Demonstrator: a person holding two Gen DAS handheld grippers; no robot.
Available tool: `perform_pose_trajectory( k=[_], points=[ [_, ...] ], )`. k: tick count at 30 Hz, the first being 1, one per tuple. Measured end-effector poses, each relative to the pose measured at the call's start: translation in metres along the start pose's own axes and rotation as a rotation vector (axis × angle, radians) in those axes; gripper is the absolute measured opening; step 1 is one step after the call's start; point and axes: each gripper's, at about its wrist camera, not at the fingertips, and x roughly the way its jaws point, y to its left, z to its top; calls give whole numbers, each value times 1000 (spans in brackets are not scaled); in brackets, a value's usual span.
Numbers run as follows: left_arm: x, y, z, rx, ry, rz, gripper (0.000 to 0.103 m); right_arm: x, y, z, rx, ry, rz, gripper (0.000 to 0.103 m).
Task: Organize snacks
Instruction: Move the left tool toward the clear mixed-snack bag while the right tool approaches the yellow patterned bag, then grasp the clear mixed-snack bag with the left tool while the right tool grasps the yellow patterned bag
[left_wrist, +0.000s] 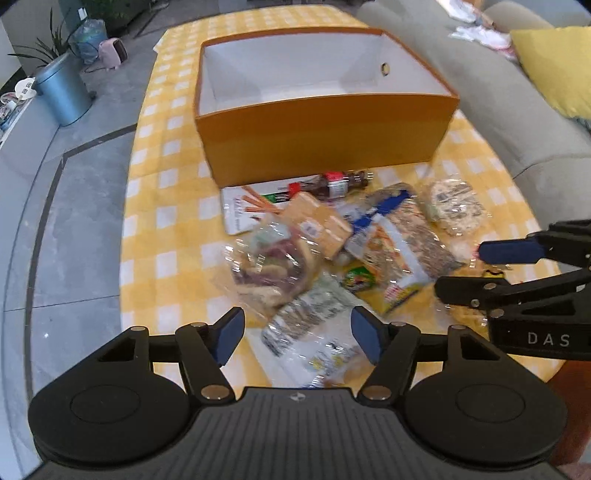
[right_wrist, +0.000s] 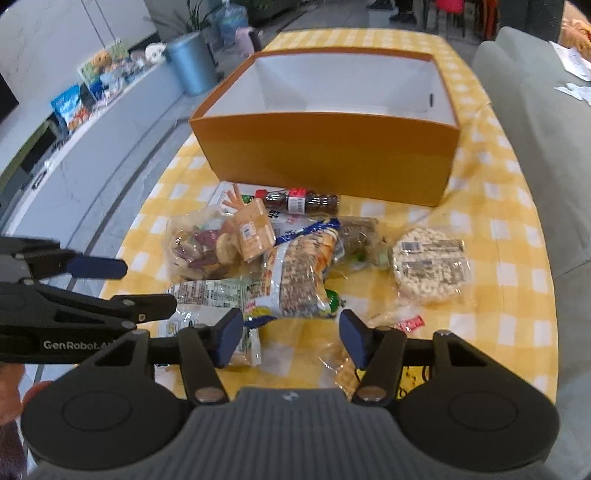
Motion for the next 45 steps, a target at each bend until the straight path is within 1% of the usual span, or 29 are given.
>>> perform_pose_trajectory(
  k=[4, 6, 8, 10, 14, 18, 20, 22, 25, 28, 31, 35, 37, 40, 42, 45],
  points=[
    [7, 17, 17, -1, 47, 24, 78, 13, 4, 20, -16, 59, -9, 57],
    [16, 26, 22, -23, 68, 33, 78, 22, 4, 27, -16, 87, -17, 57],
    [29, 38, 24, -59, 97, 16, 78, 30, 4, 32, -24, 104, -35, 57],
    [40, 47, 25, -97, 113, -19, 78, 38, 3, 36, -20, 124, -43, 57],
    [65, 59, 28, -148, 142, -53, 79, 53, -3, 39, 8, 171, -24, 57],
    [69, 62, 33, -164, 124, -88, 80, 65, -2, 38, 14, 205, -1, 57],
    [71, 61, 35, -165, 117, -92, 85, 68, -1, 39, 18, 216, 13, 57],
    [74, 60, 36, -162, 113, -88, 89, 71, 0, 40, 19, 224, 22, 57],
    [79, 59, 39, -165, 110, -101, 94, 75, 4, 41, 8, 234, 28, 56],
    [83, 57, 40, -164, 108, -118, 95, 79, 7, 42, -2, 237, 28, 54],
    [87, 54, 40, -161, 116, -135, 97, 81, 8, 42, -1, 238, 33, 50],
    [92, 49, 40, -147, 122, -126, 98, 80, 11, 42, -16, 233, 27, 46],
    [92, 48, 40, -140, 121, -121, 97, 80, 12, 42, -26, 228, 23, 44],
    [91, 47, 39, -135, 118, -123, 92, 80, 12, 42, -30, 226, 26, 42],
    [89, 45, 38, -126, 117, -119, 88, 81, 13, 41, -38, 227, 29, 36],
    [86, 41, 38, -116, 117, -122, 77, 80, 15, 41, -53, 223, 33, 32]
  ],
)
